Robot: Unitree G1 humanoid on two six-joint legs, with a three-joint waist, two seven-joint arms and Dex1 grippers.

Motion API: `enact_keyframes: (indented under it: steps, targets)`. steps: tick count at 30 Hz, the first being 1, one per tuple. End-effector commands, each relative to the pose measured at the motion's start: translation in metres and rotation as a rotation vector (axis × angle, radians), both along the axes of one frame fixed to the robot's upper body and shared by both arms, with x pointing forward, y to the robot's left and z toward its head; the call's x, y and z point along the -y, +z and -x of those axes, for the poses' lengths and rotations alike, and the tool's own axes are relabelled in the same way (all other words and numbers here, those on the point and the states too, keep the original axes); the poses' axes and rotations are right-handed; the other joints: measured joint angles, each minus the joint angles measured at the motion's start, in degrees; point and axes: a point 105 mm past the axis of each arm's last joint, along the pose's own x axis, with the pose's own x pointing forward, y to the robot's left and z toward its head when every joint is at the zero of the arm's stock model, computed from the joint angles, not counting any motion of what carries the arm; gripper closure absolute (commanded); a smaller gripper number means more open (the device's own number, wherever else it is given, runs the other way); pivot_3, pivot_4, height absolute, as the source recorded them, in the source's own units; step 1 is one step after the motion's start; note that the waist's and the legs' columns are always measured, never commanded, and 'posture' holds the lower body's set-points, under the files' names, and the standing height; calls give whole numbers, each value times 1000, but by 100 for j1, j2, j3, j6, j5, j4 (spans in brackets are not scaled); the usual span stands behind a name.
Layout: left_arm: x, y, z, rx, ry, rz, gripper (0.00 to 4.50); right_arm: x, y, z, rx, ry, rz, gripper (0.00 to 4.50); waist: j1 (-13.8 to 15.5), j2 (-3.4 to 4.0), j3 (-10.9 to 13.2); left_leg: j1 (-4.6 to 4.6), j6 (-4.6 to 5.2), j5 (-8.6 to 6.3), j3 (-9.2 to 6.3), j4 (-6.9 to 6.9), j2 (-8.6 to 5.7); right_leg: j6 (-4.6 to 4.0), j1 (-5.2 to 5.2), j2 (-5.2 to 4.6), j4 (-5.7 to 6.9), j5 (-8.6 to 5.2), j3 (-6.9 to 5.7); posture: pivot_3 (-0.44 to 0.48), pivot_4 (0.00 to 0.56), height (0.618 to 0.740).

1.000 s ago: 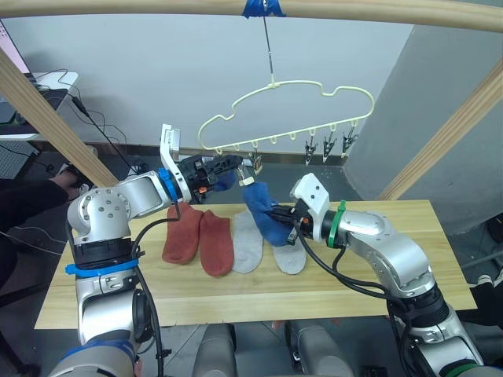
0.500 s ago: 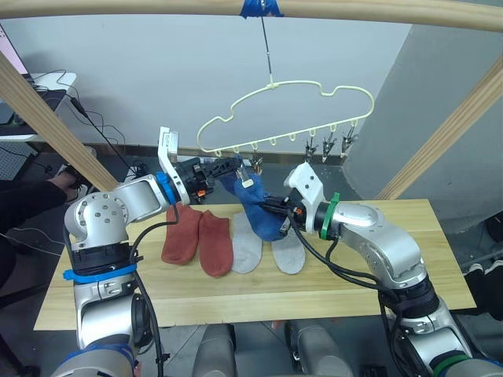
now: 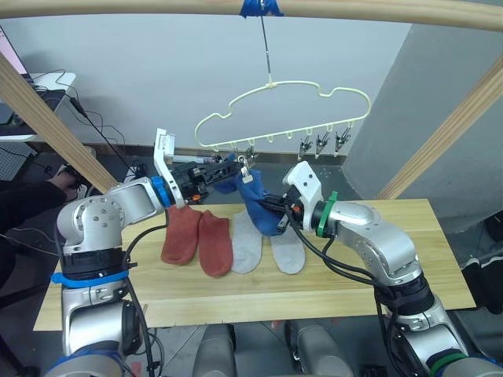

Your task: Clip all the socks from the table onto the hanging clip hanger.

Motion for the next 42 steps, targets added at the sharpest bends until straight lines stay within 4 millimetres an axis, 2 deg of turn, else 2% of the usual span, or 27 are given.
enact_keyframes:
  steps: [1, 5, 10, 15, 19, 23, 26, 30, 35, 42]
  targets:
    - [3, 5, 15, 86, -58, -90, 15, -3, 9, 3, 26, 10, -36, 3389, 2, 0, 0, 0, 0, 0, 1, -2, 0, -1, -1, 0, -1, 0, 1, -25, 202, 740]
    - [6, -3, 23, 99, -80, -134, 0, 4, -1, 3, 5, -3, -8, 1966, 46, 0, 0, -2, 0, 0, -1, -5, 0, 1, -2, -1, -5, -1, -2, -22, 204, 740]
    - [8, -7, 17, 179, -38, -198, 0, 20, -10, 1, -12, -57, 20, 116, 107, 0, 0, -3, 0, 0, 1, -2, -1, 4, -2, -1, -6, -3, 0, -20, 204, 740]
    - [15, -4, 11, 333, 1, -253, 0, 48, -7, -3, 26, -151, 40, 52, 146, 0, 0, -4, 1, -1, 3, -3, -1, 2, -2, -1, -11, -2, 2, -28, 206, 740]
    - [14, -5, 0, 484, 99, -333, 0, 60, 11, -6, 74, -208, -20, 52, 141, 0, 0, -6, 1, -1, 4, -4, 0, 2, -2, -1, -14, -2, 2, -34, 208, 740]
    - [22, 4, -3, 608, 168, -306, 0, 67, 30, 2, 131, -207, -63, 52, 152, 0, 0, -8, 1, -1, 4, -6, 0, 0, -2, -1, -19, -1, 1, -38, 208, 740]
    - [29, 4, -3, 650, 175, -294, 536, 71, 36, 5, 150, -216, -82, 0, 154, 0, 0, -12, 2, -1, 5, -4, -2, -2, -1, -2, -25, 0, 2, -42, 208, 740]
    - [36, -4, -4, 659, 174, -308, 1740, 75, 39, 5, 159, -233, -88, 0, 146, 0, 0, -12, 2, -1, 4, -4, -1, -2, 0, -1, -28, 0, 1, -52, 209, 740]
    - [44, -16, -7, 642, 161, -297, 1740, 75, 41, 3, 170, -246, -100, 0, 137, 0, 0, -12, 3, -1, 5, -4, -1, -2, 0, -1, -27, 1, 2, -62, 203, 740]
    - [51, -21, -33, 646, 217, -306, 1740, 73, 43, -1, 178, -253, -106, 0, 138, 0, 0, -12, 3, -1, 4, 2, -4, -1, 1, -1, -27, 1, 0, -68, 197, 740]
